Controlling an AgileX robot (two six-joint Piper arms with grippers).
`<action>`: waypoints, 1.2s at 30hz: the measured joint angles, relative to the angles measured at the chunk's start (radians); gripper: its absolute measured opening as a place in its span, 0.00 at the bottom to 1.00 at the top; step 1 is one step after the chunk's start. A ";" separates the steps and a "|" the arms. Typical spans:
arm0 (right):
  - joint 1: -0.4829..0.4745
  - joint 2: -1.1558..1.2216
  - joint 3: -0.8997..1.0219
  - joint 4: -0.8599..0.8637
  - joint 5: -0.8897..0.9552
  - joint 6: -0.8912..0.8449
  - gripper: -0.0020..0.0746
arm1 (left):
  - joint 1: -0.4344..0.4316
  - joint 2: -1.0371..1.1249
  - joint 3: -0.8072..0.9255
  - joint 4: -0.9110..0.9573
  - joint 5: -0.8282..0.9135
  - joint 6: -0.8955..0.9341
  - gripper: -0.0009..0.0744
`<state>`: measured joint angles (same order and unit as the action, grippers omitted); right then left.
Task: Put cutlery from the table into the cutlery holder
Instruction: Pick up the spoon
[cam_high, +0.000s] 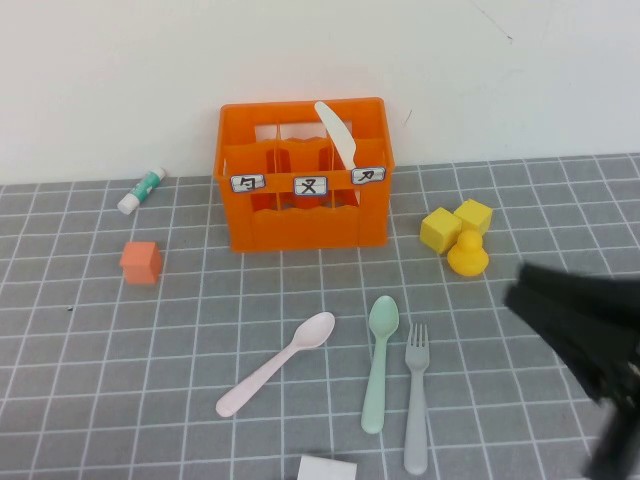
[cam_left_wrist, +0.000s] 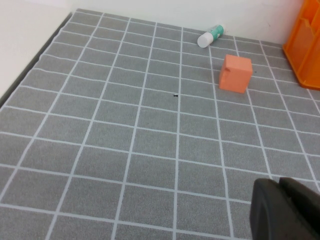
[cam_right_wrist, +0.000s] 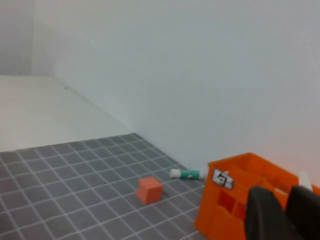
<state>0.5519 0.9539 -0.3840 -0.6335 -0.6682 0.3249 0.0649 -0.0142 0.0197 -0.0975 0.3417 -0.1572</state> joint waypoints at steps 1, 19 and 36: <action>0.000 -0.023 0.028 -0.002 -0.004 0.015 0.16 | 0.000 0.000 0.000 0.000 0.000 0.000 0.01; 0.000 -0.320 0.139 -0.073 0.155 -0.079 0.16 | 0.000 0.000 0.000 0.000 0.000 -0.003 0.01; -0.006 -0.412 0.154 0.596 0.520 -0.727 0.15 | 0.000 0.000 0.000 0.000 0.000 -0.003 0.01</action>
<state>0.5459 0.5417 -0.2303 -0.0373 -0.1486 -0.4025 0.0649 -0.0142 0.0197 -0.0975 0.3417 -0.1597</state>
